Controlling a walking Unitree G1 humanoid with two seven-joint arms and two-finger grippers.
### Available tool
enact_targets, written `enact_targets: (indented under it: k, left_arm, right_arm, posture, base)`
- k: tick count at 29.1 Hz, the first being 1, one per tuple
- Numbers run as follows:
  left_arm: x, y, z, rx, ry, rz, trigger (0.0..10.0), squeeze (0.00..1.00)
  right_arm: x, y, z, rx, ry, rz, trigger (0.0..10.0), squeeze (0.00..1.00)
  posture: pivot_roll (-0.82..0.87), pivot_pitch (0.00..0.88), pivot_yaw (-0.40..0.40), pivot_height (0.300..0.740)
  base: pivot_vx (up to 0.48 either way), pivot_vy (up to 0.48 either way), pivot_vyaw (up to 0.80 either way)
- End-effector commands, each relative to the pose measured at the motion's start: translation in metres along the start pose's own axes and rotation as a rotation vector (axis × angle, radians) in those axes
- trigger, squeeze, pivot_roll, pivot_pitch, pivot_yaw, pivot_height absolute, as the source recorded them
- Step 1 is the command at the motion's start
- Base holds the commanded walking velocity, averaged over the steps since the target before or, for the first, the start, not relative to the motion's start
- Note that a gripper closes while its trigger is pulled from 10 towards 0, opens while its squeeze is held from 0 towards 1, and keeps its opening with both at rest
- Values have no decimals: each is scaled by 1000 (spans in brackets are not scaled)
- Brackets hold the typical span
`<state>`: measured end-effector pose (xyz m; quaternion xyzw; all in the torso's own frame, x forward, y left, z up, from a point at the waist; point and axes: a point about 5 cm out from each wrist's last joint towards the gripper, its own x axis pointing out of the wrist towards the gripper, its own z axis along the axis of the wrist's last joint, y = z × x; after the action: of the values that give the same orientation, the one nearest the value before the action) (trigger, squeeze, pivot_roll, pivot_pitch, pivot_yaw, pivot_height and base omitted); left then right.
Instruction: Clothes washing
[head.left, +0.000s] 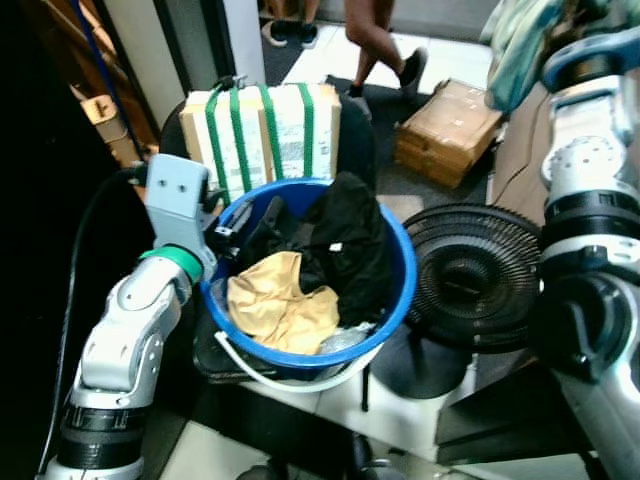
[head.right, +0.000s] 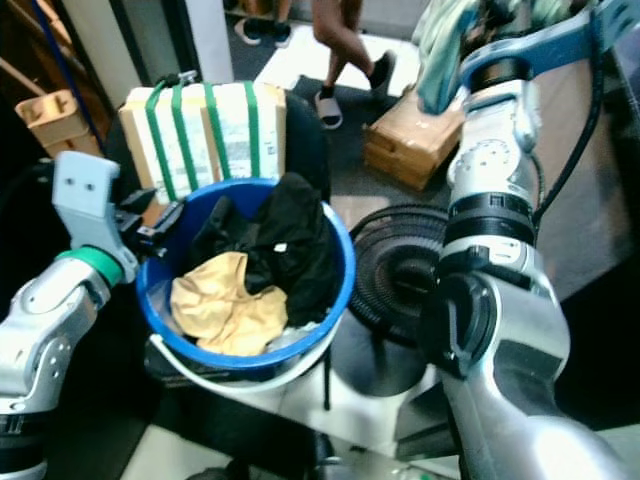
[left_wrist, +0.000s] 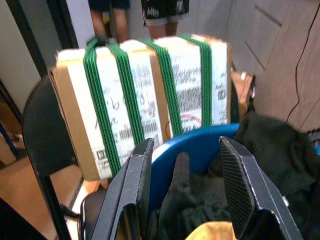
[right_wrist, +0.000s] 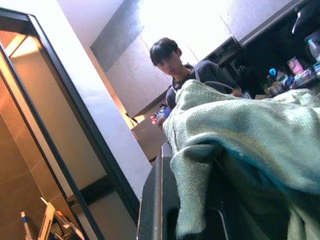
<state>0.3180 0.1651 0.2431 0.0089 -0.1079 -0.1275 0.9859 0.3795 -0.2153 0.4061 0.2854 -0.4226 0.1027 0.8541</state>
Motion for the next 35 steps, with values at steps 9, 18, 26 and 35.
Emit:
enact_targets:
  k: [9,18,26,35]
  left_arm:
    - [-9,-16,-15,-2,38,-22,10000,0]
    - [-29,-14,-45,61,173,14,10000,0]
    - [-27,-5,-34,-34,96,118,10000,0]
    - [-35,-6,-41,10,114,131,10000,0]
  right_arm:
    - [-50,3,-55,-61,202,53,0,0]
    - [-125,-6,-107,-239,515,100,0,0]
    - [-144,1,-113,-284,580,76,10000,0]
    - [-152,9,-118,-305,605,94,10000,0]
  posture:
    - [72,58,-2,740]
    - [80,38,-32,740]
    - [91,39,-39,740]
    - [93,38,-40,740]
  base:
    - [0,0,0]
    - [0,0,0]
    - [0,0,0]
    - [0,0,0]
